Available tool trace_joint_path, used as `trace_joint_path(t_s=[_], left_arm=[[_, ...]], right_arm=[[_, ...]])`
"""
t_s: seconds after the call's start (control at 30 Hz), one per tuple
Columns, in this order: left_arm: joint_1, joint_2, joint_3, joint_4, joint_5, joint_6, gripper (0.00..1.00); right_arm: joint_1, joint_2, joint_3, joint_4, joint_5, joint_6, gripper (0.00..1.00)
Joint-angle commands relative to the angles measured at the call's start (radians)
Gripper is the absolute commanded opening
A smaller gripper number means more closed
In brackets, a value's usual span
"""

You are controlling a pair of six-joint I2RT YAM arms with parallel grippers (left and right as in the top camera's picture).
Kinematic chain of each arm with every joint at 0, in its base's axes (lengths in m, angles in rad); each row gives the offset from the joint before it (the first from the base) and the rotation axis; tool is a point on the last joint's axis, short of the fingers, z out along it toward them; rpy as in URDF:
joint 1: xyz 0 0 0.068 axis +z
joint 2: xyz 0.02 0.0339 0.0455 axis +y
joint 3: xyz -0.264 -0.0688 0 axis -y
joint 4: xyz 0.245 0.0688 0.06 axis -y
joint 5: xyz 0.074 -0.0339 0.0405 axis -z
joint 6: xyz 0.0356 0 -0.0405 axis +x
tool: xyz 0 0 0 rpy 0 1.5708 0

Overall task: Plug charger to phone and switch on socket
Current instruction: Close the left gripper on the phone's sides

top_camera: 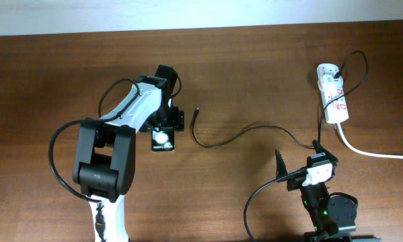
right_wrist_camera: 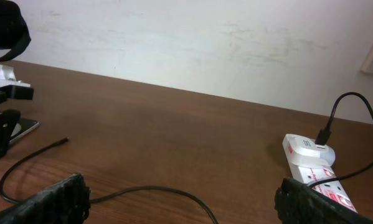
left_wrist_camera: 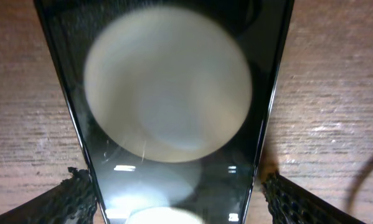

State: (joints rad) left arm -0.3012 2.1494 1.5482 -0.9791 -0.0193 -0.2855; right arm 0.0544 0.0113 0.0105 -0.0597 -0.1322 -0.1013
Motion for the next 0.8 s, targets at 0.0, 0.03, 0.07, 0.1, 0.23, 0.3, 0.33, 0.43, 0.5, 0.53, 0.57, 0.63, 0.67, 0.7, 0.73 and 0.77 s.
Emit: trace_joint_path(t_s=[0.0, 0.03, 0.07, 0.1, 0.23, 0.3, 0.33, 0.43, 0.5, 0.53, 0.57, 0.63, 0.67, 0.7, 0.73, 0.77], left_arm=[[-0.004, 0.013, -0.047, 0.037, -0.037, -0.013, 0.89], [-0.004, 0.013, -0.055, 0.045, -0.037, -0.013, 0.88], [-0.004, 0.013, -0.075, 0.056, -0.037, -0.013, 0.88], [-0.004, 0.013, -0.085, 0.060, -0.037, -0.013, 0.88], [-0.004, 0.013, -0.091, 0.062, -0.022, -0.013, 0.85], [-0.004, 0.013, -0.091, 0.062, -0.022, -0.013, 0.84], [-0.004, 0.013, -0.091, 0.062, -0.022, -0.013, 0.84], [-0.004, 0.013, -0.091, 0.062, -0.022, -0.013, 0.80], [-0.004, 0.012, -0.091, 0.063, -0.022, -0.013, 0.76], [-0.004, 0.013, -0.091, 0.063, -0.022, -0.013, 0.74], [-0.004, 0.012, -0.091, 0.063, -0.022, -0.013, 0.73], [-0.004, 0.013, -0.091, 0.068, -0.022, -0.013, 0.73], [-0.004, 0.013, -0.091, 0.072, -0.022, -0.013, 0.72], [-0.004, 0.012, -0.090, 0.076, -0.022, -0.013, 0.71], [-0.004, 0.012, -0.090, 0.078, -0.022, -0.013, 0.70], [-0.004, 0.012, -0.090, 0.081, -0.022, -0.013, 0.70]], right_arm=[[0.006, -0.008, -0.005, -0.006, -0.013, 0.005, 0.99], [0.006, -0.008, -0.005, -0.006, -0.013, 0.005, 0.99], [0.006, -0.008, -0.005, -0.006, -0.013, 0.005, 0.99], [0.006, -0.008, -0.005, -0.006, -0.013, 0.005, 0.99], [0.006, -0.008, -0.005, -0.006, -0.013, 0.005, 0.99], [0.006, -0.008, -0.005, -0.006, -0.013, 0.005, 0.99], [0.006, -0.008, -0.005, -0.006, -0.013, 0.005, 0.99], [0.006, -0.008, -0.005, -0.006, -0.013, 0.005, 0.99], [0.006, -0.008, -0.005, -0.006, -0.013, 0.005, 0.99], [0.006, -0.008, -0.005, -0.006, -0.013, 0.005, 0.99], [0.006, -0.008, -0.005, -0.006, -0.013, 0.005, 0.99], [0.006, -0.008, -0.005, -0.006, -0.013, 0.005, 0.99], [0.006, -0.008, -0.005, -0.006, -0.013, 0.005, 0.99], [0.006, -0.008, -0.005, -0.006, -0.013, 0.005, 0.99], [0.006, -0.008, -0.005, -0.006, -0.013, 0.005, 0.99], [0.006, -0.008, -0.005, -0.006, -0.013, 0.005, 0.99]])
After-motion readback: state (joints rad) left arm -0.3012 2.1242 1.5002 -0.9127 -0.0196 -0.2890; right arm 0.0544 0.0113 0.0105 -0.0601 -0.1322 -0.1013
